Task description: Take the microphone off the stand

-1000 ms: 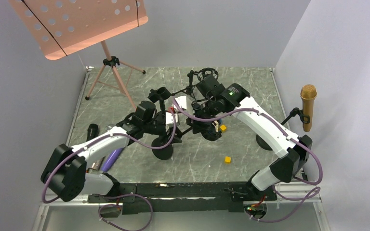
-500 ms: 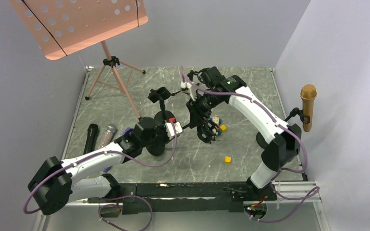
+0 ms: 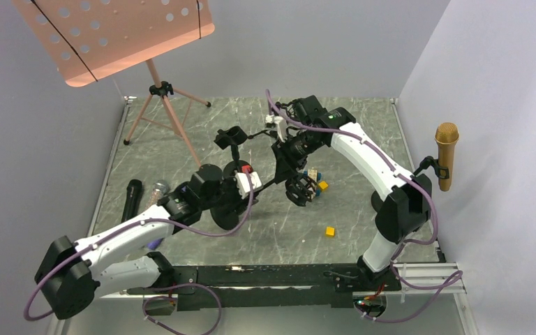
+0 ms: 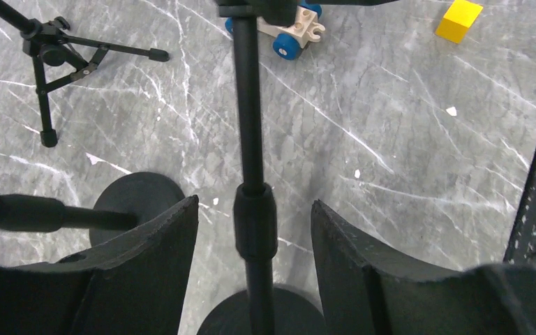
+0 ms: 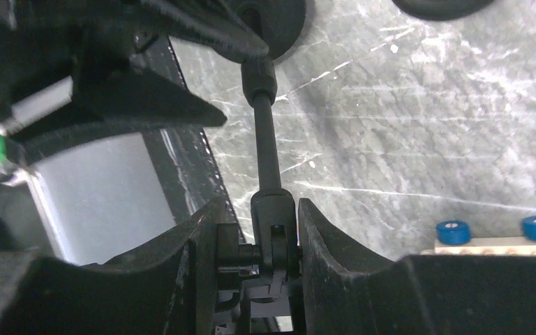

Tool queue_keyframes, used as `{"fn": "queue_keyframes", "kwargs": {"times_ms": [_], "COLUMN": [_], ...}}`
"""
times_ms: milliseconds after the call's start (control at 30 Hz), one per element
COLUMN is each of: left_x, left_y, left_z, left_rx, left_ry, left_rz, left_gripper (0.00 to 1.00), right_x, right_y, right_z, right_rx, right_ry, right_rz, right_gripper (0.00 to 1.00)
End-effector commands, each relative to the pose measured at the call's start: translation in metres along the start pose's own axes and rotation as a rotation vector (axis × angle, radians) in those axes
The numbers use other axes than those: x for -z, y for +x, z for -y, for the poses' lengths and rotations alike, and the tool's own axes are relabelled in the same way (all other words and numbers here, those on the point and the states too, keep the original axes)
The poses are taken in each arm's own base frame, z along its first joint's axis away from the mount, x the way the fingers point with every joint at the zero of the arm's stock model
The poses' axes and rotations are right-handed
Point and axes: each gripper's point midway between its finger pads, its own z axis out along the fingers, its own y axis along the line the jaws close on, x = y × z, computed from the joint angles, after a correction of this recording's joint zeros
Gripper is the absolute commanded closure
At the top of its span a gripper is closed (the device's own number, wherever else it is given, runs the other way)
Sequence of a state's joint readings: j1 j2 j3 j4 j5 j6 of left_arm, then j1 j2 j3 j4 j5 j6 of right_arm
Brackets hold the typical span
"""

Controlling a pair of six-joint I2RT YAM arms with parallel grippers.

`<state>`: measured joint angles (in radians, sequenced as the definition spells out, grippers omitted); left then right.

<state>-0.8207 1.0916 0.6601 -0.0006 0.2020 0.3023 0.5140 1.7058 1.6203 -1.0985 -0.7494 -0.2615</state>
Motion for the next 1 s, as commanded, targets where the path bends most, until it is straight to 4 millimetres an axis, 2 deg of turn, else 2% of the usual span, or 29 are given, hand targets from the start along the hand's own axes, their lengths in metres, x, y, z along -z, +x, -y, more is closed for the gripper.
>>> {"fn": "queue_keyframes", "kwargs": {"times_ms": [0, 167, 333, 500, 633, 700, 800, 867, 900, 967], "left_x": [0.026, 0.043, 0.036, 0.021, 0.009, 0.007, 0.007, 0.011, 0.014, 0.016], "left_y": [-0.020, -0.017, -0.015, -0.007, 0.005, 0.004, -0.002, -0.014, -0.022, -0.034], "left_z": [0.004, 0.017, 0.009, 0.008, 0.009, 0.013, 0.016, 0.015, 0.012, 0.002], "left_rx": [-0.002, 0.055, 0.129, 0.108, 0.104, 0.110, 0.099, 0.083, 0.068, 0.007], "left_ry": [0.125, 0.324, 0.389, 0.435, 0.456, 0.476, 0.484, 0.444, 0.398, 0.233], "left_rz": [0.063, 0.086, 0.109, 0.101, 0.097, 0.101, 0.104, 0.130, 0.151, 0.183], "left_gripper": [0.36, 0.36, 0.36, 0.37, 0.43, 0.54, 0.81, 0.96, 1.00, 1.00], "right_x": [0.012, 0.011, 0.007, 0.003, 0.001, 0.000, 0.000, 0.003, 0.004, 0.010], "right_y": [-0.010, -0.012, -0.003, 0.002, -0.002, -0.005, -0.010, -0.018, -0.023, -0.034], "right_z": [-0.007, -0.019, -0.031, -0.037, -0.038, -0.038, -0.037, -0.034, -0.032, -0.026], "right_rx": [0.288, 0.538, 0.811, 0.869, 0.876, 0.870, 0.829, 0.767, 0.713, 0.558], "right_ry": [0.121, 0.162, 0.203, 0.201, 0.211, 0.218, 0.233, 0.265, 0.277, 0.286], "right_rz": [0.013, -0.030, -0.081, -0.111, -0.103, -0.097, -0.087, -0.064, -0.048, -0.004], "right_gripper": [1.00, 1.00, 1.00, 1.00, 1.00, 1.00, 1.00, 1.00, 1.00, 1.00]}}
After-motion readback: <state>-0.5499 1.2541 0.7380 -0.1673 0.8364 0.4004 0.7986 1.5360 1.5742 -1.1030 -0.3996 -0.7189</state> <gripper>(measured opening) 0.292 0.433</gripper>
